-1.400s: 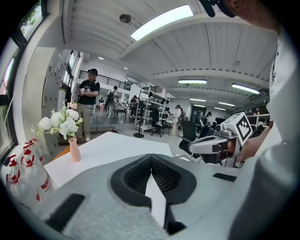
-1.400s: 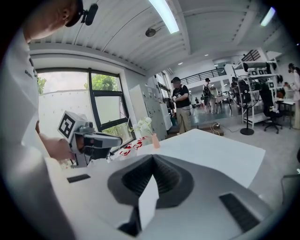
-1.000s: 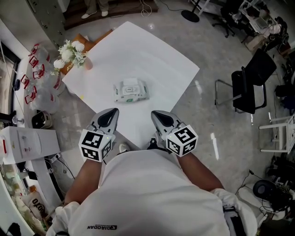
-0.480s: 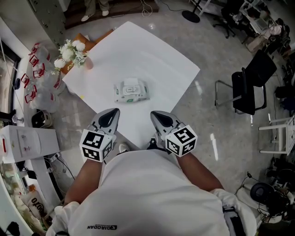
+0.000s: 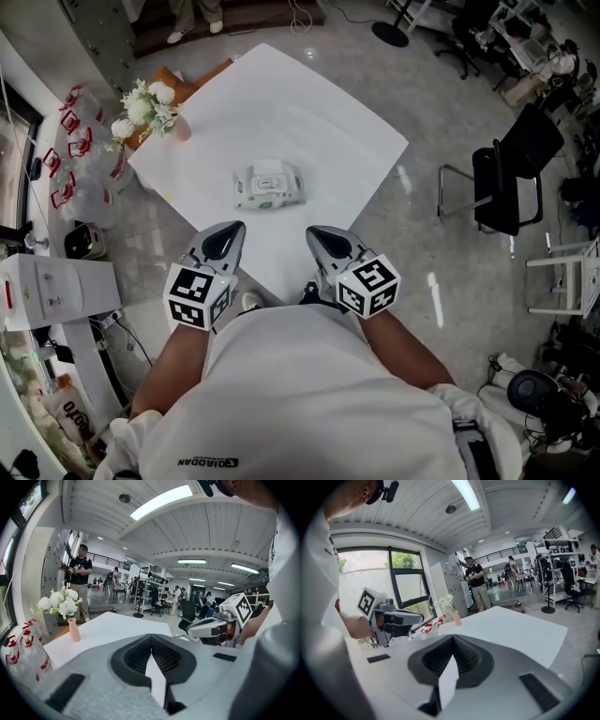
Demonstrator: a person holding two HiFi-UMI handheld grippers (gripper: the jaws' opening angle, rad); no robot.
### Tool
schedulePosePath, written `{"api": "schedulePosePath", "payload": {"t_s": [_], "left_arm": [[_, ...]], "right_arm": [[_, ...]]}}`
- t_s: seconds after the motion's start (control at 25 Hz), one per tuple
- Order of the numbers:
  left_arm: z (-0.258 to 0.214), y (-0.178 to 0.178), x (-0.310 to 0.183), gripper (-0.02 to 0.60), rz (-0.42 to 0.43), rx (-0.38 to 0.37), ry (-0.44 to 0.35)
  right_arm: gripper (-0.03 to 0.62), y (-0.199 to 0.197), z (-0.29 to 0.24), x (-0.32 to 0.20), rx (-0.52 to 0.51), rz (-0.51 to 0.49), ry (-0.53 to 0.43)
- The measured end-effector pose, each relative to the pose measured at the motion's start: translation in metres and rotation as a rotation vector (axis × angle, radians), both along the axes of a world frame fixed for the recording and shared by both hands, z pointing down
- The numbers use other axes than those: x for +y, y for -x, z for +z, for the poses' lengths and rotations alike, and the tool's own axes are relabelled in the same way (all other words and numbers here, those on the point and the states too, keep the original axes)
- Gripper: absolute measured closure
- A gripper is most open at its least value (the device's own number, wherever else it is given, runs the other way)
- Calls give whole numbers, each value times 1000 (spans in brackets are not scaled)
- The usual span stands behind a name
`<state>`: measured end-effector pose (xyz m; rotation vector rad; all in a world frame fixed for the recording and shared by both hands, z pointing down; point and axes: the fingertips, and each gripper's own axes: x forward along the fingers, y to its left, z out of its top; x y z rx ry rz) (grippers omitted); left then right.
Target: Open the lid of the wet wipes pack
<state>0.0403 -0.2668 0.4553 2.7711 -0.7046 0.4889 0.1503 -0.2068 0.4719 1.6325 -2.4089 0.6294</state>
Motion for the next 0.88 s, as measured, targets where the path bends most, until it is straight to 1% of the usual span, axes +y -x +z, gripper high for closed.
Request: {"api": "schedulePosePath", "payload": {"t_s": [0.88], "left_arm": [[-2,0,0,574,7,4,-6]], "right_arm": [[589,2,0,0,19,-15,4]]}}
